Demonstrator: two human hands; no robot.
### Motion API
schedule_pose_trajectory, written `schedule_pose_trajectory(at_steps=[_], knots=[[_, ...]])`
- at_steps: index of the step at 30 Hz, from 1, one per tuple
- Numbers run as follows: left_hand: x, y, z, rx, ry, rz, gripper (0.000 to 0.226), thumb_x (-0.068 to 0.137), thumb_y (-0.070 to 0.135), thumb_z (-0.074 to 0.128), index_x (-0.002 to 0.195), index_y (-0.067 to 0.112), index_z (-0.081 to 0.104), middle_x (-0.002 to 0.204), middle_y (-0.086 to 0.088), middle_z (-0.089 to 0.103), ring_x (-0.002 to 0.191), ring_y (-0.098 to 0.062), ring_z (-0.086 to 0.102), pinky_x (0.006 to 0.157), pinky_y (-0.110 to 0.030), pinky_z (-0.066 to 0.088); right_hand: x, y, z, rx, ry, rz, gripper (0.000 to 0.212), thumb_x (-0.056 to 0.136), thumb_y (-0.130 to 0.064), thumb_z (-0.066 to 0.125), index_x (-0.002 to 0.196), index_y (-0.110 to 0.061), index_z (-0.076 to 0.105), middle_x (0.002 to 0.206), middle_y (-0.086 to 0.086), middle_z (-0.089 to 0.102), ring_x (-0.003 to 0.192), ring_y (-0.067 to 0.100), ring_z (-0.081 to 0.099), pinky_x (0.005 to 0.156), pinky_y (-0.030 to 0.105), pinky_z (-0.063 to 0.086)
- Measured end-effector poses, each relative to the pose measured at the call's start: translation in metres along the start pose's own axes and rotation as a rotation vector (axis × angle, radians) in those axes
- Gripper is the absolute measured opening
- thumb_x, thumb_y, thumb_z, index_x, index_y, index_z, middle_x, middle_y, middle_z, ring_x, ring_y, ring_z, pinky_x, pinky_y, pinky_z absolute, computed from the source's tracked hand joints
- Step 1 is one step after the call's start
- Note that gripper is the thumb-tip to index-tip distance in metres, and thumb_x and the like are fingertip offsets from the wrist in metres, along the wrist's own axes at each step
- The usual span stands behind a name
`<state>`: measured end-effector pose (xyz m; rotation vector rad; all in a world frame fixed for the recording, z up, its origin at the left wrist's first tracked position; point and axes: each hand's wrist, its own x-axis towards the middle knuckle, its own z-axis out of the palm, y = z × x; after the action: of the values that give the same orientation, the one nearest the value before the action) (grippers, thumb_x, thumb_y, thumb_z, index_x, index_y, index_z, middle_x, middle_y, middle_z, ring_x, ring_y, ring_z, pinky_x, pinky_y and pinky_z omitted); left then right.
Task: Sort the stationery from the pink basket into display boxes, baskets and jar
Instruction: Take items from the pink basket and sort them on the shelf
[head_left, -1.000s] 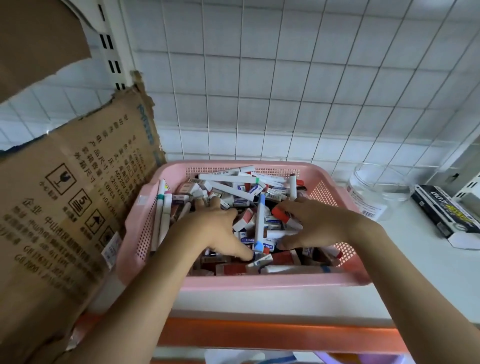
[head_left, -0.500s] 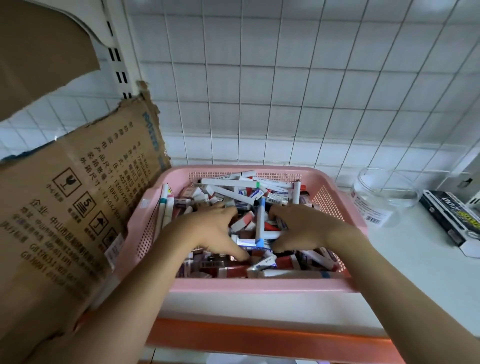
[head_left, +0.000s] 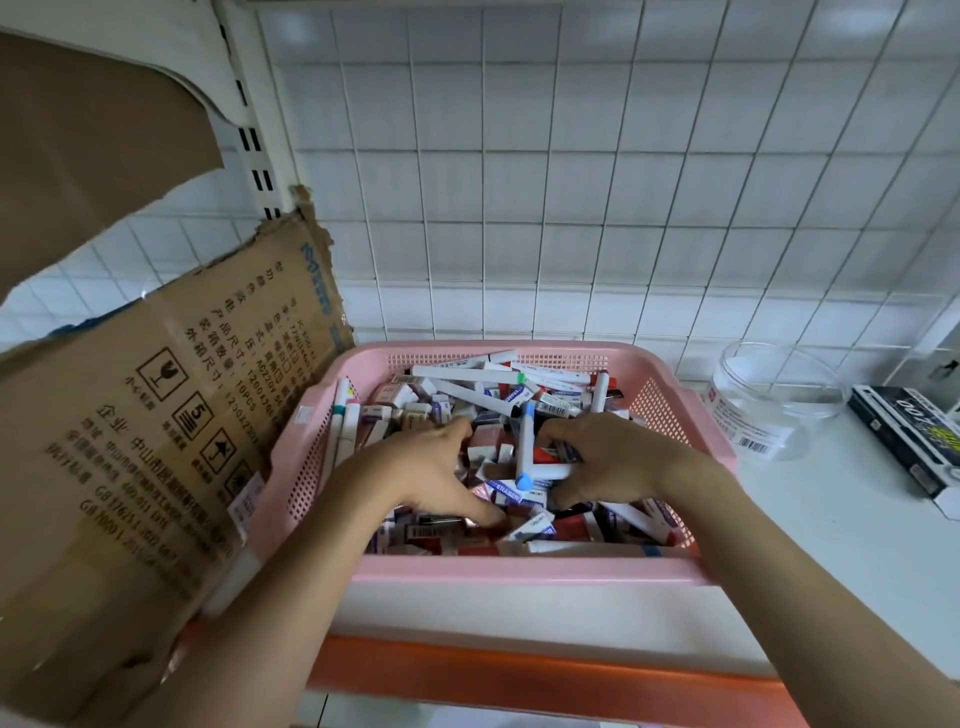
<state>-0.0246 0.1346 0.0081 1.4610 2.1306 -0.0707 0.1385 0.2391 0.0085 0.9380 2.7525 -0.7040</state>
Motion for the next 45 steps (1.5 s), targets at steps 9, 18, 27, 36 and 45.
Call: schedule_pose_trajectory(at_steps=[9,18,27,36,45], knots=[[-0.007,0.005,0.006,-0.059,0.099,0.028,0.097,0.077,0.048,0.067,0.150,0.023,0.007,0.155,-0.001,0.023,0.134,-0.024,0.036,0.102,-0.034,0.038,-0.001,0.009,-0.003,0.033,0.212,0.053,0.037,0.082,-0.034,0.068,0.109,-0.023,0.045,0.079,-0.004,0.056,0.071,0.012,0.052,0.056,0.025,0.037],[-0.012,0.007,0.009,-0.163,0.173,0.160,0.055,0.081,0.031,0.065,0.133,0.027,0.045,0.133,0.004,0.051,0.105,-0.015,0.053,0.087,-0.029,0.045,-0.004,0.002,0.000,-0.073,0.343,0.162,0.043,0.082,-0.056,0.058,0.100,-0.020,0.043,0.085,0.001,0.057,0.080,0.022,0.054,0.058,0.029,0.037],[-0.004,-0.025,0.008,-0.467,0.361,0.206,0.025,0.082,0.031,0.063,0.104,0.041,0.057,0.108,-0.005,0.066,0.080,-0.017,0.058,0.077,-0.031,0.048,-0.012,-0.005,0.008,0.019,0.475,-0.026,0.032,0.087,-0.032,0.062,0.115,-0.019,0.055,0.075,-0.003,0.057,0.066,0.020,0.053,0.051,0.021,0.032],[-0.003,-0.012,0.007,-0.640,0.563,0.208,0.010,0.089,0.042,0.056,0.097,0.044,0.052,0.064,-0.007,0.057,0.047,-0.016,0.044,0.048,-0.027,0.035,-0.012,-0.006,0.003,0.007,0.607,0.027,0.021,0.095,-0.038,0.047,0.084,-0.021,0.041,0.063,-0.004,0.049,0.057,0.019,0.050,0.054,0.031,0.039],[-0.016,0.062,0.009,-0.712,0.724,0.334,0.016,0.087,0.031,0.061,0.103,0.033,0.059,0.073,-0.002,0.067,0.055,-0.012,0.053,0.051,-0.016,0.036,-0.067,0.033,-0.033,0.282,0.846,0.040,0.023,0.091,-0.028,0.054,0.077,-0.011,0.048,0.066,0.009,0.062,0.068,0.028,0.058,0.065,0.038,0.047]])
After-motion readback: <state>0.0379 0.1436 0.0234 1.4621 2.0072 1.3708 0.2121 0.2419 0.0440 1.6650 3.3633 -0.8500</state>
